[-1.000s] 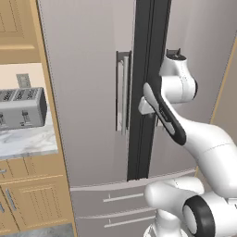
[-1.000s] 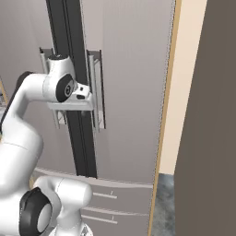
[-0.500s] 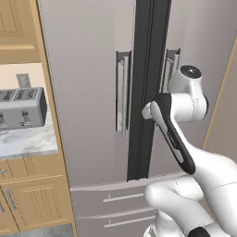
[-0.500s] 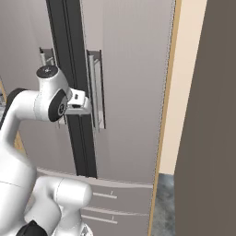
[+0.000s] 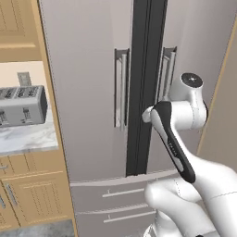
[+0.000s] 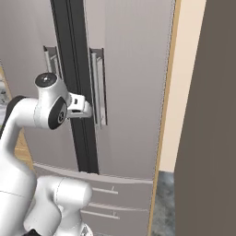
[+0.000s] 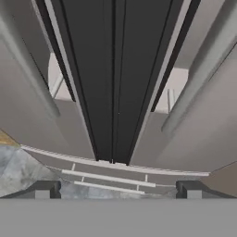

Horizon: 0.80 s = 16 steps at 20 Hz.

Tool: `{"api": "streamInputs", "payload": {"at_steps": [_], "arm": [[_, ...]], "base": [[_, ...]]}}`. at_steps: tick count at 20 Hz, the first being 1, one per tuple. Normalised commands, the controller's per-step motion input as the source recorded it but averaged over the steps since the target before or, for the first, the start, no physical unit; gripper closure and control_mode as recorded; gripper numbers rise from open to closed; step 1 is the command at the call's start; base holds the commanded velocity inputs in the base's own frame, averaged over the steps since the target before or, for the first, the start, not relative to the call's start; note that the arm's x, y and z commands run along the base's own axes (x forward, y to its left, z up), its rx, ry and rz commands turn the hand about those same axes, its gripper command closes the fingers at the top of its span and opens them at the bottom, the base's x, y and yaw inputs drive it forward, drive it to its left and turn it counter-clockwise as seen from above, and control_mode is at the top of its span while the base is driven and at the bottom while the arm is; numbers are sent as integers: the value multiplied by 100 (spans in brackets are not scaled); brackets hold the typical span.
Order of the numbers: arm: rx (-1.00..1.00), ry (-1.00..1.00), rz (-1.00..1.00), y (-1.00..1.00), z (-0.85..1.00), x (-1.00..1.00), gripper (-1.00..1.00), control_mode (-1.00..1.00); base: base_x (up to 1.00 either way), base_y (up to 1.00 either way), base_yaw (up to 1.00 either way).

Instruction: There is a bowl on the dining counter. Grab a lemon wedge from the fridge and place it in the bowl. Then get the liquor bottle and glass cup from the cabinet and place them next to the bowl.

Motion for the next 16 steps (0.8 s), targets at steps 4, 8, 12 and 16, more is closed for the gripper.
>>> {"api": "streamInputs", "payload": {"at_steps": [4,8,12,16], "arm": [[0,0,0,0,0,0,-100,100],[0,0,0,0,0,0,-100,100],[0,-2,0,0,0,0,-100,-100],[0,-7,-1,-5,8,8,-100,-100]], "base": [[-63,2,0],[-11,0,0],[0,0,0],[0,0,0]]}}
